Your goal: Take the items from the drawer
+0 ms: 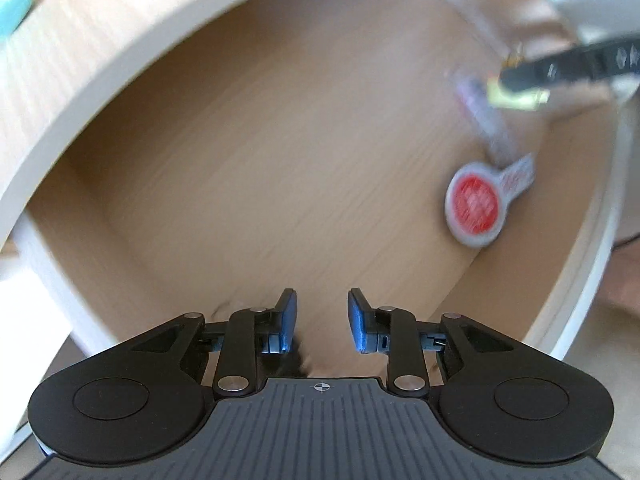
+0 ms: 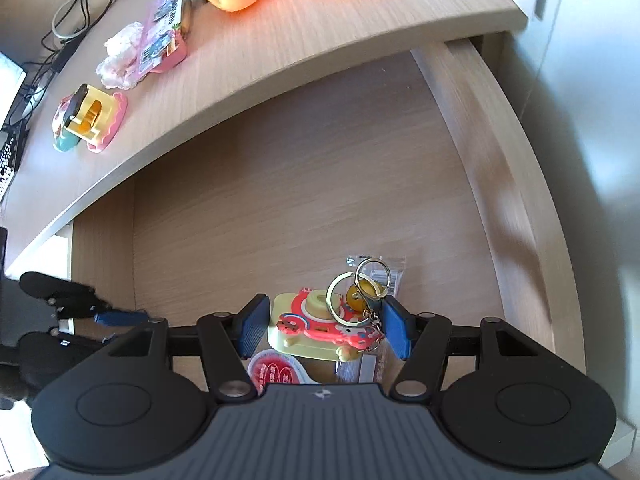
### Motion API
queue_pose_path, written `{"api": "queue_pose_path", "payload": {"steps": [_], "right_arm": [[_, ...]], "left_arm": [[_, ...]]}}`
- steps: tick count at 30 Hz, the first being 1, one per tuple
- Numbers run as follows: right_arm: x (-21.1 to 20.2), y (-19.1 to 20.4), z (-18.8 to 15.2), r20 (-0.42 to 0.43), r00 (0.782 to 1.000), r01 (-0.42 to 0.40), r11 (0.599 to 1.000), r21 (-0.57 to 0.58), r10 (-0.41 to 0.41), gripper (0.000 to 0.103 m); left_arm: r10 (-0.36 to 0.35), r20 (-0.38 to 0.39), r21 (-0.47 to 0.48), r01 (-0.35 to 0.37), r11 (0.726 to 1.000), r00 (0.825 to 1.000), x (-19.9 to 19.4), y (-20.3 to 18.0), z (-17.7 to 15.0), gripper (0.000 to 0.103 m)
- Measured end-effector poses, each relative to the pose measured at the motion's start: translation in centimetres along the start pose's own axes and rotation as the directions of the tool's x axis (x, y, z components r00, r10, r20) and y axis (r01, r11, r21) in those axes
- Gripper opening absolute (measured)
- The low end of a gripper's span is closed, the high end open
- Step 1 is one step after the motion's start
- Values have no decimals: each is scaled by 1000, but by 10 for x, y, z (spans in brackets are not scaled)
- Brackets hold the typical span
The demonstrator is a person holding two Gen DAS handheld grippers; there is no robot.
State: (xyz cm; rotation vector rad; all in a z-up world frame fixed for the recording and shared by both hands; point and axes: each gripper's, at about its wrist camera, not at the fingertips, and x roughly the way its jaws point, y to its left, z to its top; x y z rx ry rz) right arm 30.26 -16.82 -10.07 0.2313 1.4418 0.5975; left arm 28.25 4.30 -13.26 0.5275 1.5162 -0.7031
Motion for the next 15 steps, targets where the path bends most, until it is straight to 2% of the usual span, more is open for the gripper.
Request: {"api": "queue_pose_path", "payload": {"steps": [2,3,5,7,9,12,15], "right_arm": [[1,2,1,2,1000,3,1000,-15,-3,61],[1,4,2,6,1000,4,1000,-27,-4,61],[0,8,3,18,1000,13,998,-56,-12,61],[-2,10,5,41,999,32,996,-81,-29,61],[-6,11,9,61,997,46,995,-93,-40,61],[-15,7,19,85,996,45,996,-77,-38,61],[-27,7,25,121,992,54,995,-86,-44,61]], "left_arm": [[51,-10,10,-51,999,999,-1,-5,-5,30],[45,0,-6,-45,999,999,-2,-7,-8,30],[8,71,-57,-4,998,997,-10,-12,-10,31],[-62,154,-65,73,995,986,-18,-20,4,31],[-155,199,-28,164,986,968,-21,-35,23,31],[-284,213,70,276,959,935,-12,-62,47,31],[-329,219,82,319,944,918,4,-75,65,31]]}}
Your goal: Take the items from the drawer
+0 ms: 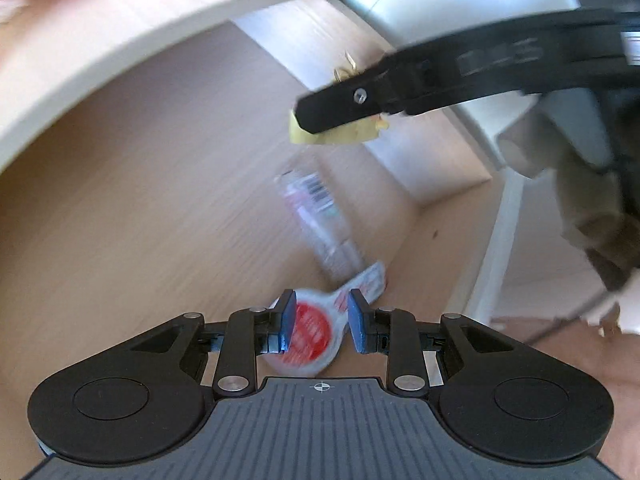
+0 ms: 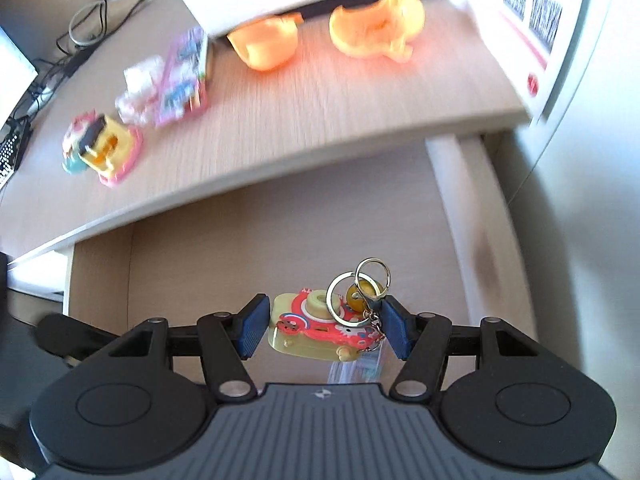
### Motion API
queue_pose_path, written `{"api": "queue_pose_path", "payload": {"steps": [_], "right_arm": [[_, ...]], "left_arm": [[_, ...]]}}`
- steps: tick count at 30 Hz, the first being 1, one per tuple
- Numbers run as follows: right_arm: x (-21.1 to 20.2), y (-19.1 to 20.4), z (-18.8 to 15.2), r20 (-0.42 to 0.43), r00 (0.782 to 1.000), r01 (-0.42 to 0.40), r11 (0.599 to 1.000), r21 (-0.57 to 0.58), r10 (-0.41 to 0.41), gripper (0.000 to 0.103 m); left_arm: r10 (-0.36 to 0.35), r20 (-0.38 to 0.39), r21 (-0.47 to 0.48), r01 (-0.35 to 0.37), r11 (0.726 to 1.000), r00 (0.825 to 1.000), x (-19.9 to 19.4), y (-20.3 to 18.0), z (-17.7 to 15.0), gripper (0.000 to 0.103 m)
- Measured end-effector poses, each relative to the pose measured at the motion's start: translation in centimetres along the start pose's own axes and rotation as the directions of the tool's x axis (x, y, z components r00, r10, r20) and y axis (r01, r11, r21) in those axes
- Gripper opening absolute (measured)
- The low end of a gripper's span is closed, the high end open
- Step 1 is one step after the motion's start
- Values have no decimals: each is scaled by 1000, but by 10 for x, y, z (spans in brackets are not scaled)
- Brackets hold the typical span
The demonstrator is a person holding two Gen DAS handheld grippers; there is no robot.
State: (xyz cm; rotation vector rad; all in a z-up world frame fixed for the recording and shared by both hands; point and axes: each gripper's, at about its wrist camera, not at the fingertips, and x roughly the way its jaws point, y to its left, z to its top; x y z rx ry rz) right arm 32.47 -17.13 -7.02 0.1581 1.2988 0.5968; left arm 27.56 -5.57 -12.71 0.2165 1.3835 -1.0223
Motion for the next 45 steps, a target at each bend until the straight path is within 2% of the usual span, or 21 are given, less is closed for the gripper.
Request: {"api": "queue_pose_path", "payload": {"steps": [3,6,9,11,14,16,18,20,22,23,25,27,28,30,31,32,34,37,40,43,45], "right_arm": [[-5,8,-1,27,1000,4,1000,-14,-4,61],[-3,24,-7,28,1000,10,1000,-15,-9,61],[-10,30,-7,28,1000,9,1000,-19,-9,61],[0,30,-17,11,1000,4,999,-35,-4,61],[18,35,-22,-30,1000,-2,999,-52,1,61],[28,41,-23,-40,999,-10,997,-78,7,61],[34,51,-22,-12,1000,4,989,-147,-6,61],[40,68,-22,26,994,107,962,-251,-103,63],[44,86,-25,33,992,124,934,-335,-120,63],[44,95,-27,17,997,82,933,-350,-81,64],[49,114,-32,-90,995,-77,929,-363,47,65],[60,137,-39,-239,957,-237,913,-331,162,65],[68,149,-43,-311,928,-298,908,-294,204,65],[86,170,-50,-421,872,-364,905,-220,249,64],[95,181,-54,-458,854,-369,907,-203,246,64],[103,192,-58,-487,843,-366,907,-209,228,62],[119,213,-66,-506,848,-336,899,-282,158,60],[136,228,-78,-528,847,-289,887,-360,62,51],[139,231,-83,-539,839,-310,880,-361,74,28],[123,222,-82,-490,867,-299,879,-371,89,28],[99,203,-79,-437,891,-297,885,-360,121,28]], "left_arm": [[-22,-13,7,22,1000,1000,17,-3,2,31],[34,-65,-2,-34,999,997,10,2,-4,30],[190,-112,84,-181,980,975,-15,8,-12,30],[286,-120,68,-280,958,951,-31,20,-21,30],[340,-51,-83,-344,935,939,-52,33,-25,31],[341,34,-214,-326,921,940,-65,39,-33,31],[358,108,-310,-311,899,927,-79,42,-42,31],[394,178,-376,-308,874,902,-92,40,-52,31],[434,240,-432,-304,849,869,-106,39,-61,31],[457,265,-461,-305,833,849,-114,39,-65,31],[518,294,-513,-325,795,803,-128,41,-73,31],[577,290,-547,-362,754,763,-145,44,-78,31],[601,284,-561,-379,736,747,-154,45,-80,31],[635,278,-589,-395,705,720,-166,45,-84,31],[645,280,-599,-395,696,711,-173,47,-91,31],[651,283,-606,-394,690,704,-177,48,-93,31],[664,287,-615,-398,680,691,-187,48,-99,31],[671,296,-624,-394,674,680,-200,44,-110,31],[665,305,-622,-386,681,682,-200,43,-112,31],[636,325,-605,-363,709,700,-194,44,-110,31],[604,344,-574,-348,741,719,-185,42,-106,31]]}}
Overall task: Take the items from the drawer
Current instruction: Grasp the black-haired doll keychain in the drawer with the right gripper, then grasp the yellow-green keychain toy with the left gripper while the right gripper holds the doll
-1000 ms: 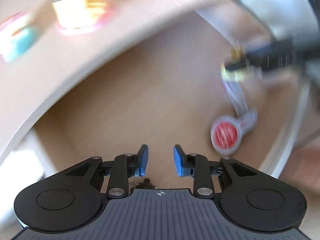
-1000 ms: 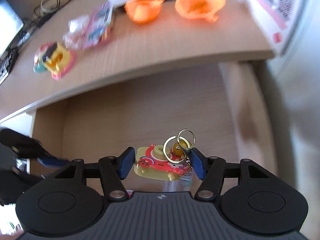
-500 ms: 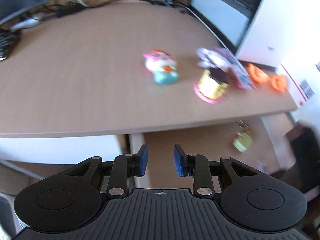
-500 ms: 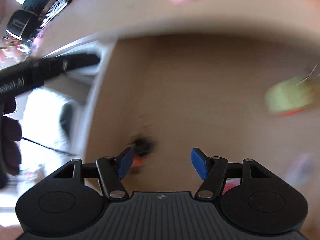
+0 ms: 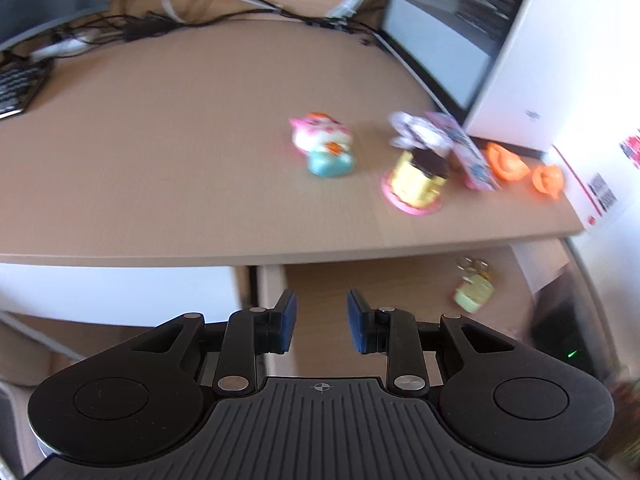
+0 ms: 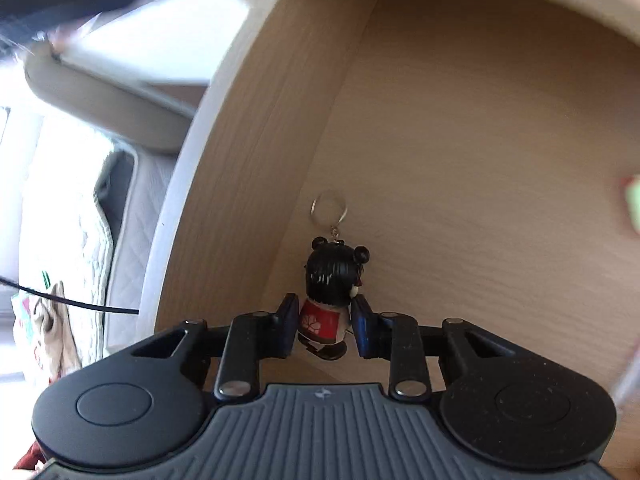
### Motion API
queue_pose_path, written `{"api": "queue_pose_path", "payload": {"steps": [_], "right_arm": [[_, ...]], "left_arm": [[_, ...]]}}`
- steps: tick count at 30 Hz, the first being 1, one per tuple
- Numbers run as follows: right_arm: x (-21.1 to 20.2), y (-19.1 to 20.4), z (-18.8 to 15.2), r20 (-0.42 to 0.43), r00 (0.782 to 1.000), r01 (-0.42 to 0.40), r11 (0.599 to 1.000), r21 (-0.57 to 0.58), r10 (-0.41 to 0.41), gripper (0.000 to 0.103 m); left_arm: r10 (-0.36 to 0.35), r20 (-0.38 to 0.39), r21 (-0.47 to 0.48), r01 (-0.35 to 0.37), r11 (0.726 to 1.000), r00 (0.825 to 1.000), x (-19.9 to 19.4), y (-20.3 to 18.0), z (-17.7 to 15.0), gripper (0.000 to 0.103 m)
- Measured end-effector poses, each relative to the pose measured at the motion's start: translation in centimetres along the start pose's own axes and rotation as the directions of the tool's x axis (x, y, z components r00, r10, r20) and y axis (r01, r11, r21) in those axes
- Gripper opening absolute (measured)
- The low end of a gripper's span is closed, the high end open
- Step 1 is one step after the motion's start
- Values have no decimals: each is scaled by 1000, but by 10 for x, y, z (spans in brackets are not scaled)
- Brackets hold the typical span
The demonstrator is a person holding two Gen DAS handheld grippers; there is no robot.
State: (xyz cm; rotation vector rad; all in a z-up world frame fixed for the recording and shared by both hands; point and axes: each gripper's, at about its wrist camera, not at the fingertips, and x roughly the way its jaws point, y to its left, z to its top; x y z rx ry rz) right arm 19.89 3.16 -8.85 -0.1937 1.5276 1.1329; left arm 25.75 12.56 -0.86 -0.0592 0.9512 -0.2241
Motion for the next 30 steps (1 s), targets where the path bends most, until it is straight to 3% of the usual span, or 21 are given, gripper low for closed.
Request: {"api": "queue_pose_path", "payload": {"steps": [2,4,7,11,15,18,23,26,27,29,30], "right_arm": [[-28,-20,-12,68,998,-4,998,59,0,28],[-59,-45,-29,153,987,25,991,128,-45,28],[-109,-77,-48,282,938,144,967,212,-202,28],[-160,-113,-75,358,871,220,919,327,-336,28],[-192,-142,-86,400,830,231,893,386,-388,28],[-196,-152,-82,409,822,234,890,392,-396,28],[-180,-139,-93,415,826,219,896,386,-381,28],[-176,-141,-95,407,834,209,895,394,-373,28],[-176,-143,-96,403,836,206,894,398,-372,28],[-174,-145,-97,395,841,203,893,402,-369,28],[-173,-146,-98,392,844,202,893,403,-368,28]], "left_arm": [[-74,-4,62,74,995,997,10,-15,-3,31],[-172,-12,162,171,972,985,21,-37,-8,31],[-268,-32,324,264,909,963,42,-80,-16,31],[-242,0,459,215,862,970,81,-133,-25,32],[-196,49,525,142,839,979,116,-165,-28,33],[-156,28,542,116,832,987,141,-176,-24,29],[-140,-101,543,173,822,985,172,-184,-23,28],[-186,-123,514,223,829,975,178,-184,-20,30],[-199,-151,500,248,830,968,180,-185,-19,33],[-205,-227,483,293,825,952,187,-189,-20,50],[-188,-285,485,310,818,940,193,-192,-23,51]]}}
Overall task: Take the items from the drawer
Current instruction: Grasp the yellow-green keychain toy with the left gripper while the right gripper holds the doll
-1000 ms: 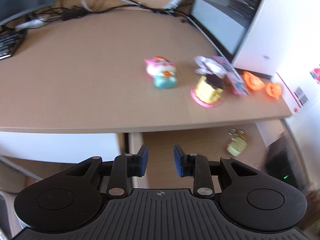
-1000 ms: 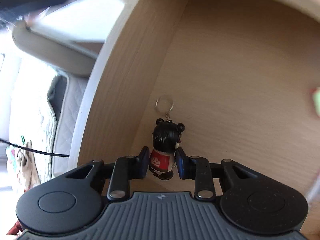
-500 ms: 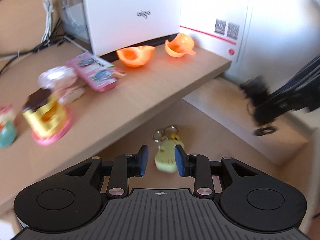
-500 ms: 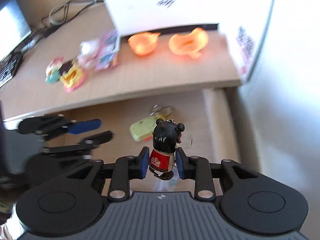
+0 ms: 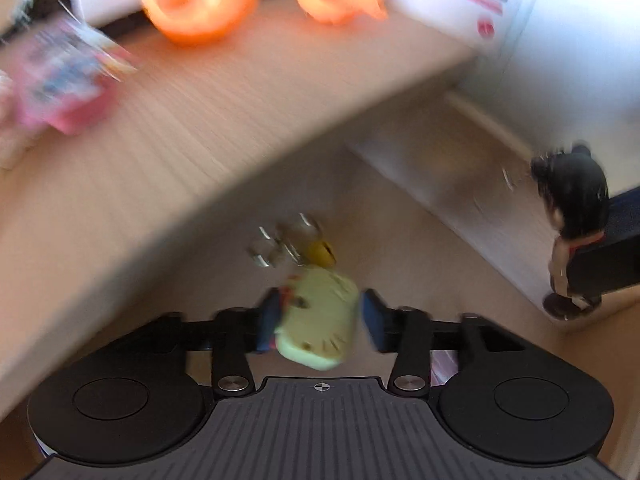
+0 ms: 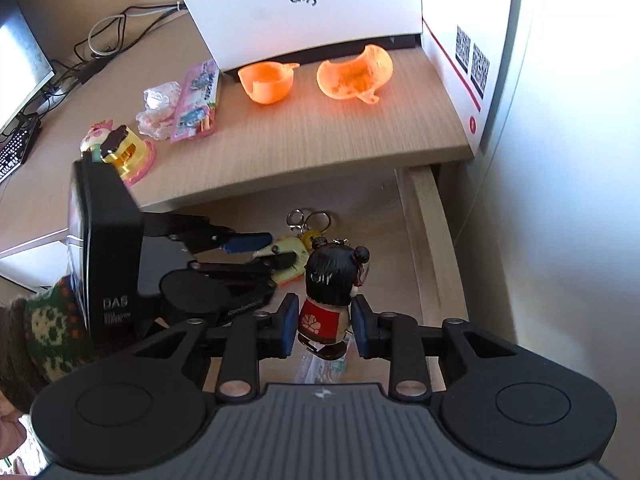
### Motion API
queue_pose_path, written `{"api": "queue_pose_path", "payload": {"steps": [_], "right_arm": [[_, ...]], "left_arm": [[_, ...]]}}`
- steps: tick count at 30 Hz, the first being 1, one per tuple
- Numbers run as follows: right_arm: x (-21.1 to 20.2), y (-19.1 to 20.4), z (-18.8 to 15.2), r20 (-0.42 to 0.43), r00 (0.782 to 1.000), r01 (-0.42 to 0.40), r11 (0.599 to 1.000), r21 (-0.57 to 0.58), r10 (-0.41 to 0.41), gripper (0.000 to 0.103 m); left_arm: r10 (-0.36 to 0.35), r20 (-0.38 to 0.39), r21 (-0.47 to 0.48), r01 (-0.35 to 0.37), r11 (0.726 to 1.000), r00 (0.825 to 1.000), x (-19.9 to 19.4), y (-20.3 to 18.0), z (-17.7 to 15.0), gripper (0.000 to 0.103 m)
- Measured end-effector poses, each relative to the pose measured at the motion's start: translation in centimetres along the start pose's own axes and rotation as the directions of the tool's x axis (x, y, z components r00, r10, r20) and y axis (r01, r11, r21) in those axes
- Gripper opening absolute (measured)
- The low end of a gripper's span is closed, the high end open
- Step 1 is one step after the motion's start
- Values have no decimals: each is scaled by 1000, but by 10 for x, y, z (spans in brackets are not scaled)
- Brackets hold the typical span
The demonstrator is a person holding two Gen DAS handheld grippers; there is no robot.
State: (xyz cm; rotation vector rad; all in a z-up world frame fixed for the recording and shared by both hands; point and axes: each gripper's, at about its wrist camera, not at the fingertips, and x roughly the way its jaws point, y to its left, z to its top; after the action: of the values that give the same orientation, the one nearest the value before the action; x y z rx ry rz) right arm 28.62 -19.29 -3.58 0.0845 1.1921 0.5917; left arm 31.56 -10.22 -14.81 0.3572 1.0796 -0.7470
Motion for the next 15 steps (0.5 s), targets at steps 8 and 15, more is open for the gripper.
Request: {"api": "queue_pose_path", "payload": {"steps": [8,15], "right_arm": [[4,-3,-1,1,1000,11,1000,5,-11,28],[8,0,-5,-9,1000,17,1000,-16,-17,28]], "left_arm": [[-69,53,-82,73,994,996,6,1,0,49],[-113,-34,-272,99,957,993,-13,10,-25,46]]}}
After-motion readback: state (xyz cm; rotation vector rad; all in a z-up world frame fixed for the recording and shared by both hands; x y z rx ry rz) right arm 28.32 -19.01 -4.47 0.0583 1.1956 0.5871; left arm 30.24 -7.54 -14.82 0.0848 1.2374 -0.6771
